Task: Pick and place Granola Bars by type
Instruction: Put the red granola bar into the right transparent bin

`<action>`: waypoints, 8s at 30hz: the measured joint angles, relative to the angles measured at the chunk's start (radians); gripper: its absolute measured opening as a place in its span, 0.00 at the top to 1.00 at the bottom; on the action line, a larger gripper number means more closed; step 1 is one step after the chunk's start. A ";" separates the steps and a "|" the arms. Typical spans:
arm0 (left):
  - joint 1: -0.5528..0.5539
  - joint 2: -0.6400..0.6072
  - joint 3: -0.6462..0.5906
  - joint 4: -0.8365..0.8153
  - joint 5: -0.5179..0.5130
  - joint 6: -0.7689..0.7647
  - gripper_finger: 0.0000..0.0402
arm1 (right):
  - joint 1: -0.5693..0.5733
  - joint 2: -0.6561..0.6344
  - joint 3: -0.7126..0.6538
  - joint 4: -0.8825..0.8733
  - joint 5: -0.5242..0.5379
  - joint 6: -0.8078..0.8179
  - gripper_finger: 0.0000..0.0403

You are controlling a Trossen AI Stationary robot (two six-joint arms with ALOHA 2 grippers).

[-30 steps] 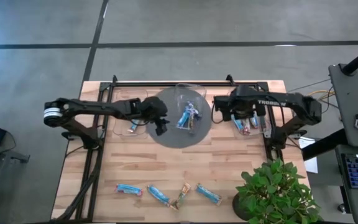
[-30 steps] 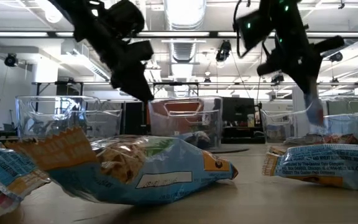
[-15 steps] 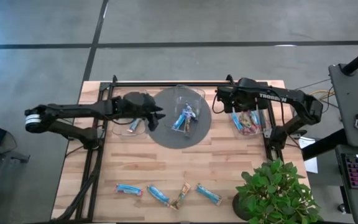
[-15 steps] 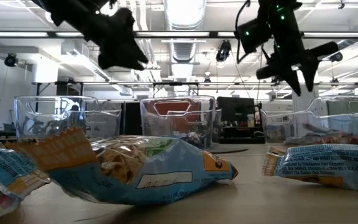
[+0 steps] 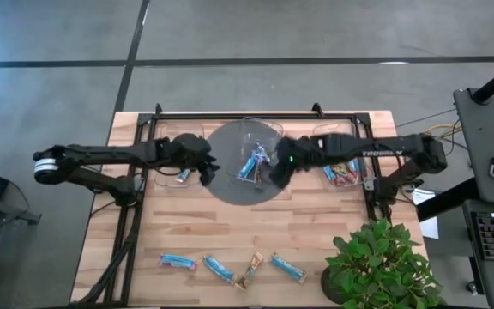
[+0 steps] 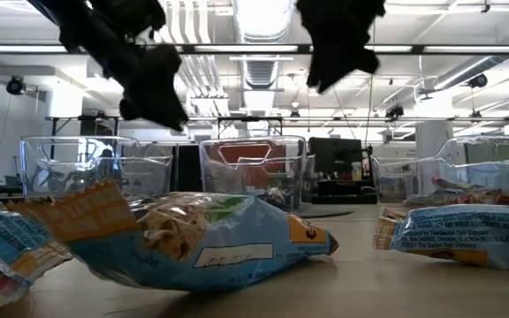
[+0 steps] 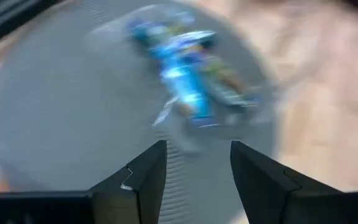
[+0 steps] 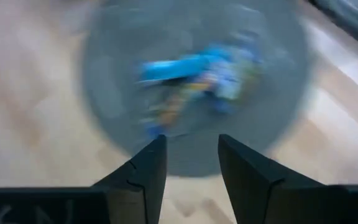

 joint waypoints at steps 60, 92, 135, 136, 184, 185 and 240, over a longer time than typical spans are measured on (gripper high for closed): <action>-1.289 0.302 0.040 -0.262 -0.075 -0.822 0.60 | 0.134 0.106 -0.055 0.057 -0.110 -0.092 0.66; -1.292 0.412 0.042 -0.288 -0.135 -0.900 0.89 | 0.136 0.106 -0.055 0.075 -0.104 -0.034 0.67; -0.627 0.147 0.169 -0.185 -0.586 0.028 0.90 | 0.074 0.161 -0.052 0.706 -0.314 0.593 0.26; -0.622 0.160 0.177 -0.182 -0.587 0.034 0.90 | 0.075 0.166 -0.052 0.722 -0.314 0.601 0.26; -0.577 0.231 0.255 -0.120 -0.597 0.032 0.66 | 0.075 0.195 -0.050 0.696 -0.304 0.560 0.76; -0.577 0.231 0.255 -0.122 -0.598 0.032 0.63 | 0.075 0.195 -0.050 0.696 -0.298 0.556 0.77; -0.552 0.129 0.086 -0.522 -0.443 -0.543 0.55 | -0.563 0.108 -0.074 -0.722 -0.213 0.285 0.80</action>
